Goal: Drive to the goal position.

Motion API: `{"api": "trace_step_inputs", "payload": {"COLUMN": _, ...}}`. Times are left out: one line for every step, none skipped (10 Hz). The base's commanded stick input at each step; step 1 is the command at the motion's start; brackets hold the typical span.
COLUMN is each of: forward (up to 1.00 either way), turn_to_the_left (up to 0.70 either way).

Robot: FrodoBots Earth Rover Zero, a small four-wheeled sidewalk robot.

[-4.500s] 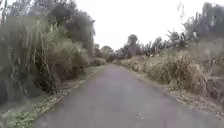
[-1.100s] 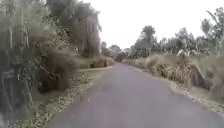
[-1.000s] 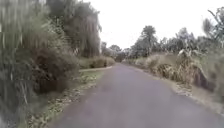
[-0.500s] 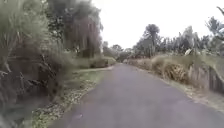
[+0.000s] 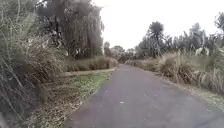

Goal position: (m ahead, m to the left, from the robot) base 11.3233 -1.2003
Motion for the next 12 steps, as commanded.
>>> {"api": "trace_step_inputs", "payload": {"forward": 0.00, "turn_to_the_left": 0.00}}
{"api": "trace_step_inputs", "payload": {"forward": 0.00, "turn_to_the_left": 0.00}}
{"api": "trace_step_inputs", "payload": {"forward": 0.00, "turn_to_the_left": 0.00}}
{"api": "trace_step_inputs", "payload": {"forward": 0.85, "turn_to_the_left": -0.08}}
{"api": "trace_step_inputs", "payload": {"forward": 0.85, "turn_to_the_left": -0.18}}
{"api": "trace_step_inputs", "payload": {"forward": 0.85, "turn_to_the_left": -0.28}}
{"api": "trace_step_inputs", "payload": {"forward": 0.85, "turn_to_the_left": -0.34}}
{"api": "trace_step_inputs", "payload": {"forward": 0.85, "turn_to_the_left": -0.34}}
{"api": "trace_step_inputs", "payload": {"forward": 0.85, "turn_to_the_left": -0.34}}
{"api": "trace_step_inputs", "payload": {"forward": 0.85, "turn_to_the_left": -0.34}}
{"api": "trace_step_inputs", "payload": {"forward": 0.85, "turn_to_the_left": -0.34}}
{"api": "trace_step_inputs", "payload": {"forward": 0.85, "turn_to_the_left": -0.34}}
